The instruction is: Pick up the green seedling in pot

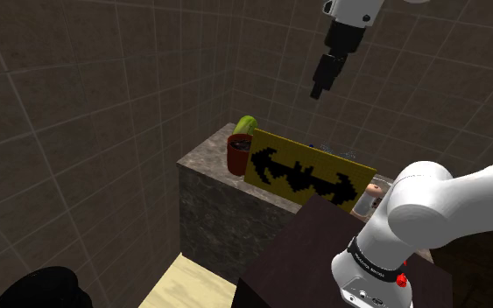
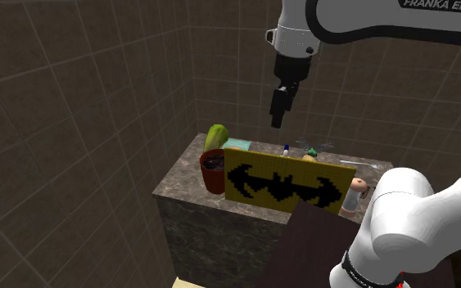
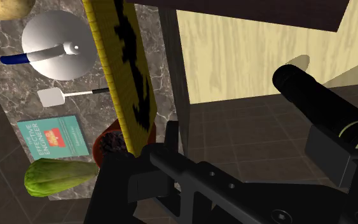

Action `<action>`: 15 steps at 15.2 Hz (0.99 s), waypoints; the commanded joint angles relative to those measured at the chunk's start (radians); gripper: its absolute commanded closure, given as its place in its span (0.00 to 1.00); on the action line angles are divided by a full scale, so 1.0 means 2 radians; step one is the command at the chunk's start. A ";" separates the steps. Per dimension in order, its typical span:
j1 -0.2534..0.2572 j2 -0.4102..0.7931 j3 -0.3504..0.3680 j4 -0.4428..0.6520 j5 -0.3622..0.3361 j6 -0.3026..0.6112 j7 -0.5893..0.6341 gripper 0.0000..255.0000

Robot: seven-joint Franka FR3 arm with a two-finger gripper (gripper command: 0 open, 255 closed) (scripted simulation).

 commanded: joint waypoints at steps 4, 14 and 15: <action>-0.002 0.037 -0.022 -0.006 -0.009 0.043 -0.021 0.00; -0.001 0.193 -0.094 0.022 -0.011 0.174 -0.096 0.00; 0.000 0.211 -0.100 0.029 -0.008 0.186 -0.105 0.00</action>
